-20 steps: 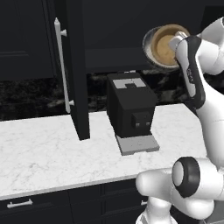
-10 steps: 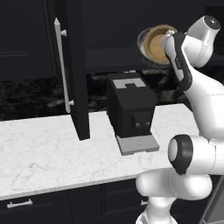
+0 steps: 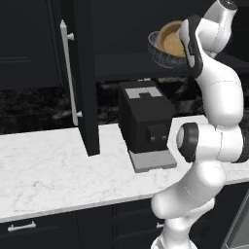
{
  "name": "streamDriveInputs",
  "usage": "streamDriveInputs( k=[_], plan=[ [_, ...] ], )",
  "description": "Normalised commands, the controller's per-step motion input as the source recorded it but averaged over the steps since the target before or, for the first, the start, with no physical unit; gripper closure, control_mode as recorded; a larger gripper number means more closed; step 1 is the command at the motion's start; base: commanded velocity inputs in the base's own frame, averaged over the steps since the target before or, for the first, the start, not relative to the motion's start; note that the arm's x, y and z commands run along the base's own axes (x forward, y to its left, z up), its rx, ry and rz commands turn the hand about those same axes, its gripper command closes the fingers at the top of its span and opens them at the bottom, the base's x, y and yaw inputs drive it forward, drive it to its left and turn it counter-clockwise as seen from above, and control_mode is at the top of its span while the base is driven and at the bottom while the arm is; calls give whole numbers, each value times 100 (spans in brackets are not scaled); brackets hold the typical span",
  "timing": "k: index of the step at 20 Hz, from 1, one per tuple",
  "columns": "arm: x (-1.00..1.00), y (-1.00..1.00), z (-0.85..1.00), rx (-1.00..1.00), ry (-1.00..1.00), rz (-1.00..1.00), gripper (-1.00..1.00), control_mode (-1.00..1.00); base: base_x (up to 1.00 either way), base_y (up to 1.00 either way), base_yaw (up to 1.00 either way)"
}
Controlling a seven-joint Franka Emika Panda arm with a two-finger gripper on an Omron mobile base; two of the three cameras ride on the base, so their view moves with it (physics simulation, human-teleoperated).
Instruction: Pick up the bowls on the counter and stack them on top of one another in the open cabinet. Place the smaller bowl on top of the larger bowl.
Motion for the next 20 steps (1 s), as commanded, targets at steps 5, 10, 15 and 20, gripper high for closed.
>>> streamDriveInputs(
  k=[5, 10, 15, 20],
  plan=[
    [-31, 0, -18, 0, -13, -2, -100, -100, 0, 0, 0],
    [-99, 0, -40, 0, -36, -3, -100, -100, 0, 0, 0],
    [-100, 0, -81, 1, -46, -2, -100, -100, 0, 0, 0],
    [-100, 31, -100, 0, -10, 0, -100, -100, 0, 0, 0]
  ],
)
